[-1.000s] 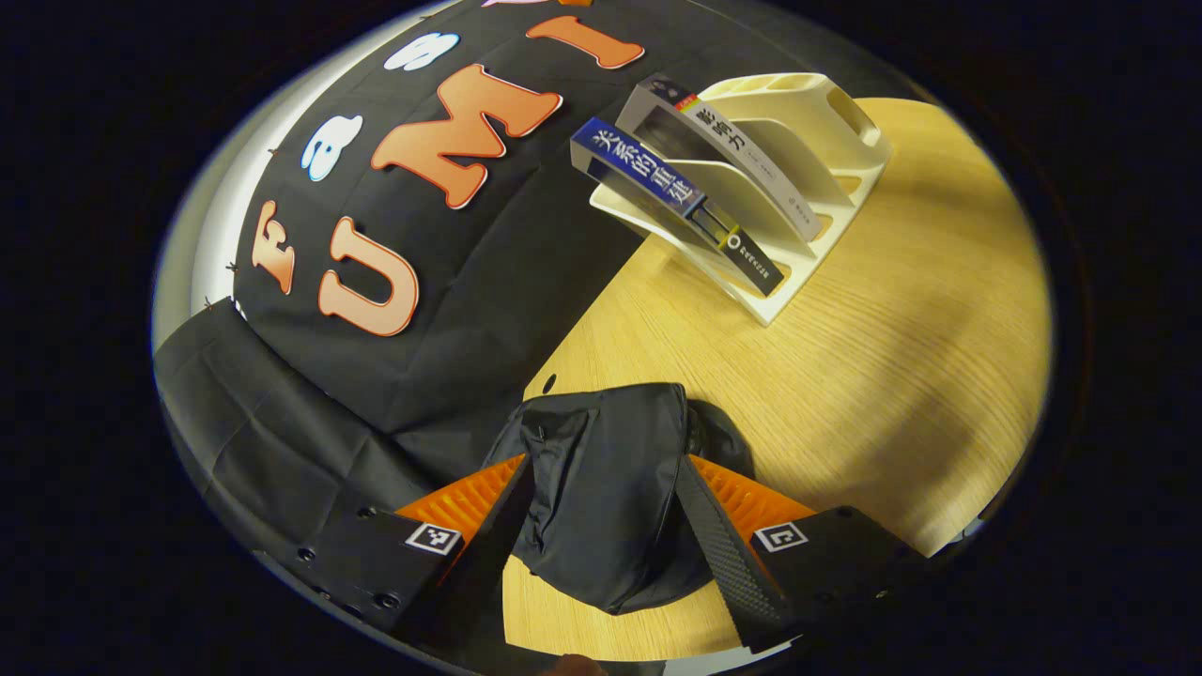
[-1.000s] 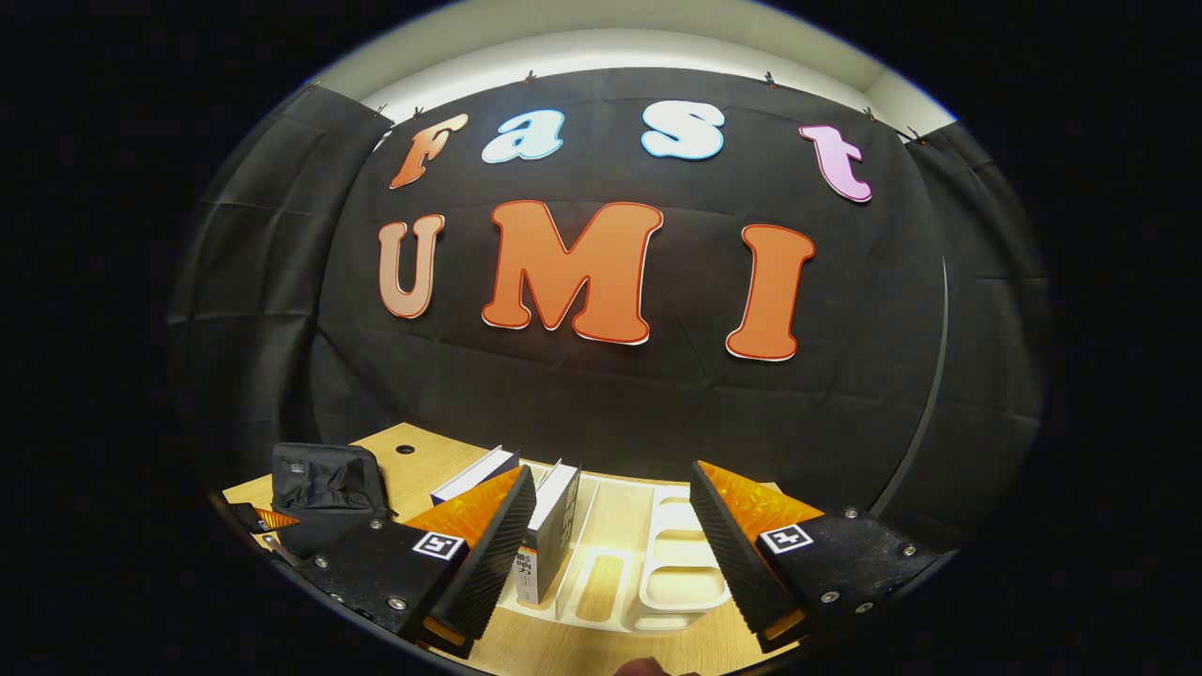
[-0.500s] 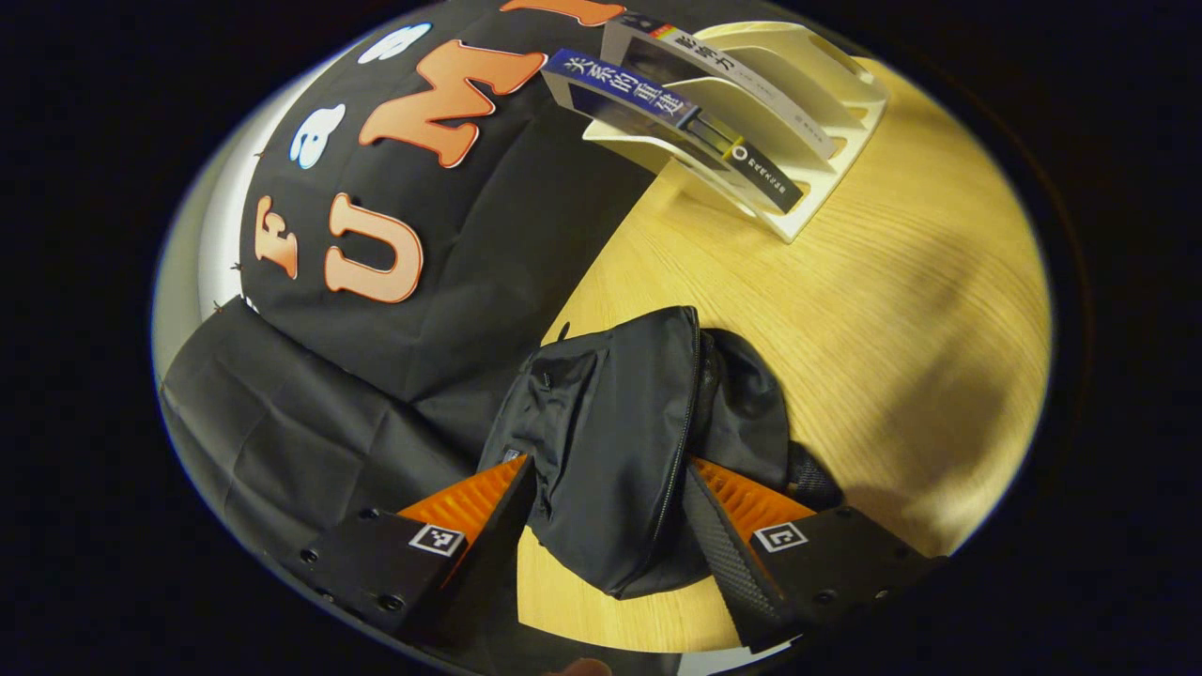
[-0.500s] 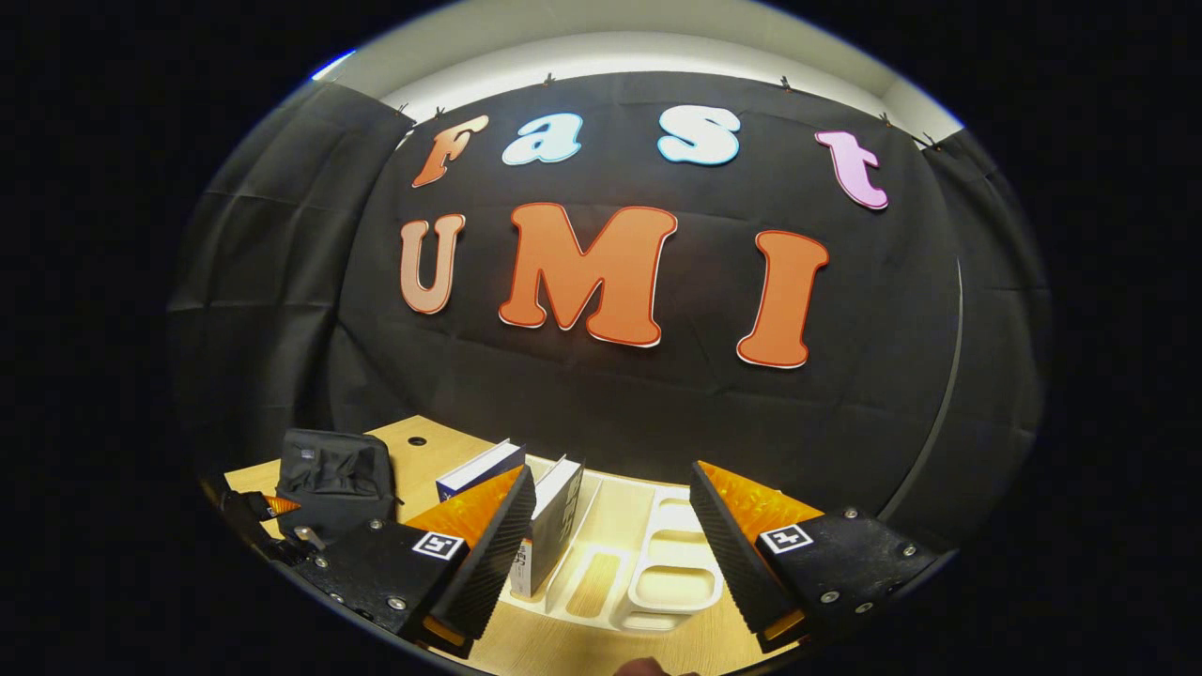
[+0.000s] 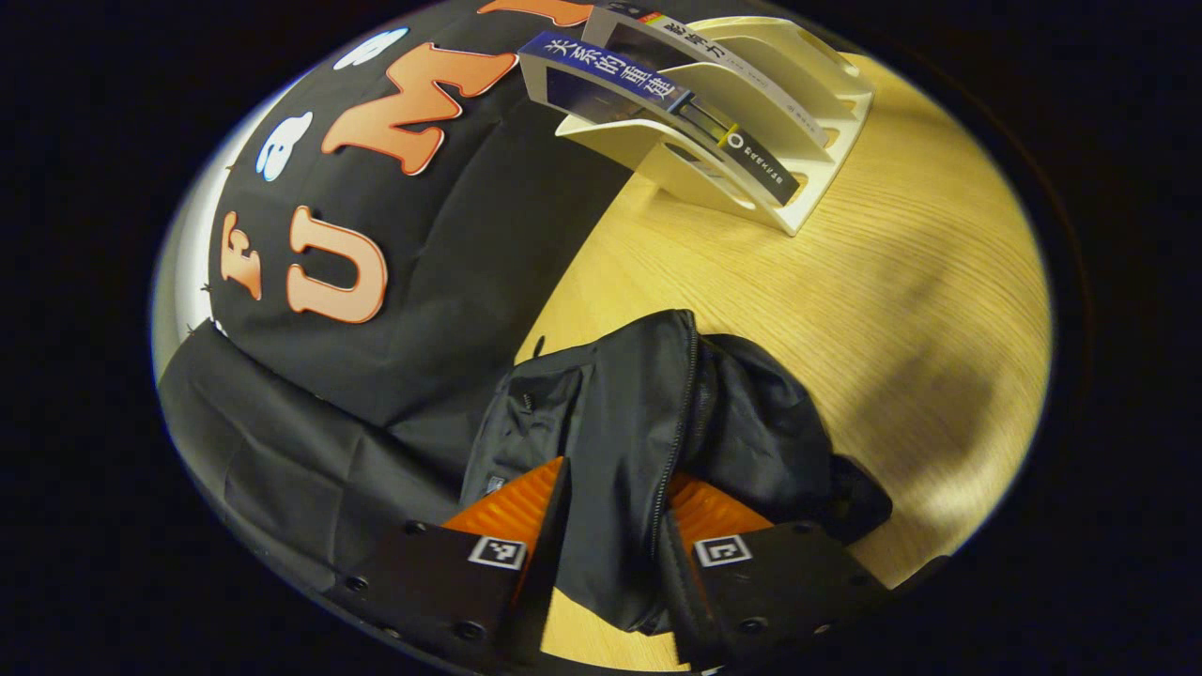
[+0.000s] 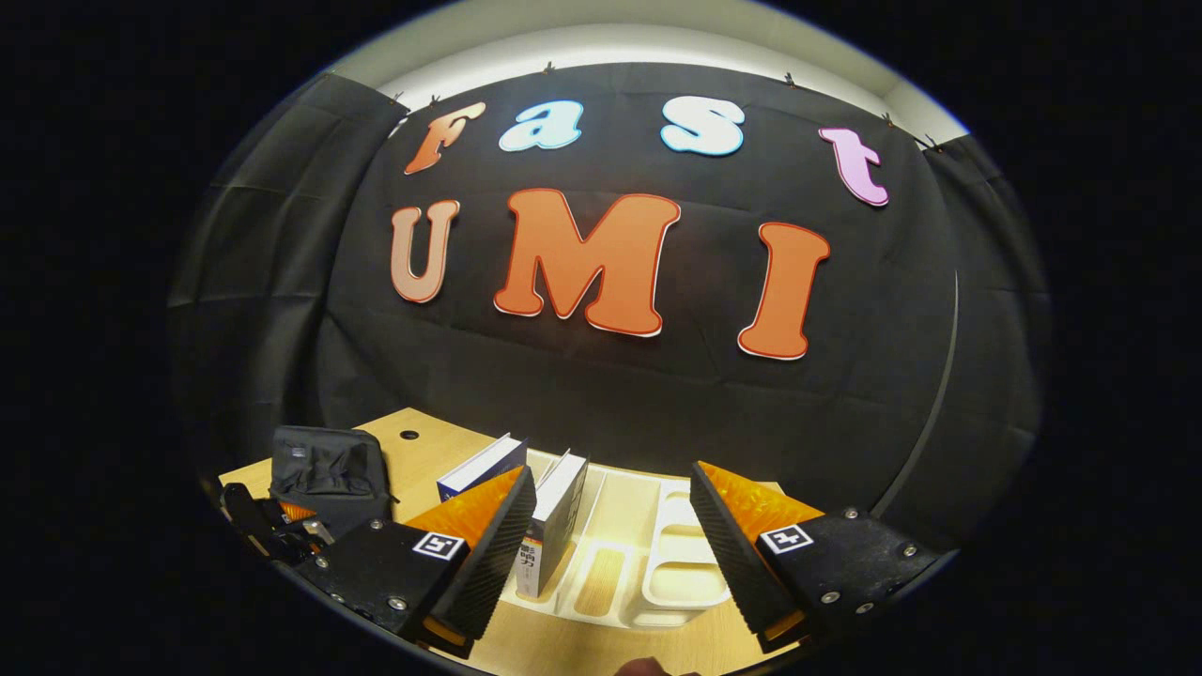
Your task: Open the schoolbag, grab two books from the bookshelf and put them into the schoolbag.
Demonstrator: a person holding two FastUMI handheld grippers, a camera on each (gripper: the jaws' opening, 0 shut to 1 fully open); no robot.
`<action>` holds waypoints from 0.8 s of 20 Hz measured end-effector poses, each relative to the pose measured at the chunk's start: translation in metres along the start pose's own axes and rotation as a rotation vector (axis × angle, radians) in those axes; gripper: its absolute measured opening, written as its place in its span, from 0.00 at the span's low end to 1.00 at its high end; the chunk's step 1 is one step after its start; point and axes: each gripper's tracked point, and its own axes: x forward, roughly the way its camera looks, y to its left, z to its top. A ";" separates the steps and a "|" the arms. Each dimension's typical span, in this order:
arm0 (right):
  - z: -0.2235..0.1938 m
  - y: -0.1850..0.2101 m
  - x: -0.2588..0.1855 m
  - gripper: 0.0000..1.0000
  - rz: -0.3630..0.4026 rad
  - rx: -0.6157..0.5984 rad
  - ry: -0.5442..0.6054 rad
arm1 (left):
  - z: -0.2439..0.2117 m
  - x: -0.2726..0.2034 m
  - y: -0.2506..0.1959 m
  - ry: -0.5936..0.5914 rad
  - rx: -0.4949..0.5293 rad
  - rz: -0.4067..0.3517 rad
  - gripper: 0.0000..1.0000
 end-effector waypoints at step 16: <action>0.003 0.094 0.082 0.99 -0.079 -0.046 0.232 | 0.022 -0.008 0.058 -0.098 -0.131 -0.560 0.08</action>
